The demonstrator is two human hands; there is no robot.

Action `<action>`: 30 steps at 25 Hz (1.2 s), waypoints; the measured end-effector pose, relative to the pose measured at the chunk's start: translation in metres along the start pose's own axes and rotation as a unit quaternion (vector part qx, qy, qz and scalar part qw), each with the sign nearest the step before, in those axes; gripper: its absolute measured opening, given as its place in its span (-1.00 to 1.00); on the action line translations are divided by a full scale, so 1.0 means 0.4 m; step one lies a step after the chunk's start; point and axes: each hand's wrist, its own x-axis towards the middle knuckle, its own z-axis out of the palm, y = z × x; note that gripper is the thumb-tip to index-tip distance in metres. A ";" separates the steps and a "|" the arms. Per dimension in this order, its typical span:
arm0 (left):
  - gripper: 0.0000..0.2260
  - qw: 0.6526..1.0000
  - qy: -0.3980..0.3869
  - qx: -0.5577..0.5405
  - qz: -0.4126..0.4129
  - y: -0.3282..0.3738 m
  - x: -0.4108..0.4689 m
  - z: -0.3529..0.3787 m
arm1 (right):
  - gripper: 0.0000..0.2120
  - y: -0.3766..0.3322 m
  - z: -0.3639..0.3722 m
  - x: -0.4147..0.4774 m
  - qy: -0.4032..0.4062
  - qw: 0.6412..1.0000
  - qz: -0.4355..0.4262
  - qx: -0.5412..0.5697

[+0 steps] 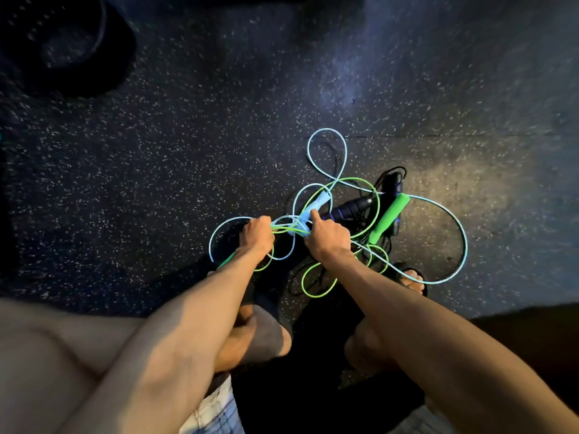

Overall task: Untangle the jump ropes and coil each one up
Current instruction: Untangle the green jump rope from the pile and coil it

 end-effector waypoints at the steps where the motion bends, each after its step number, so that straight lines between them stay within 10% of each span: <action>1: -0.81 1.000 0.009 -0.019 0.002 0.005 0.000 -0.002 | -0.62 0.004 -0.004 0.005 0.011 1.000 -0.009 -0.004; 14: -0.86 0.978 0.102 -0.111 0.145 0.295 0.114 -0.224 | -0.68 0.096 -0.138 0.052 0.116 0.987 0.049 0.097; 20: -0.24 0.988 0.054 -0.064 0.126 0.237 0.078 -0.235 | -0.45 0.148 -0.208 0.005 0.140 0.983 0.012 0.122; 25: -0.29 0.943 0.161 -0.222 0.190 0.207 -0.011 -0.323 | -0.74 0.197 -0.277 -0.044 0.133 0.986 0.012 0.102; 30: -0.24 0.971 0.077 -0.106 0.199 0.212 -0.063 -0.420 | -0.84 0.221 -0.359 -0.112 0.204 0.965 0.038 0.159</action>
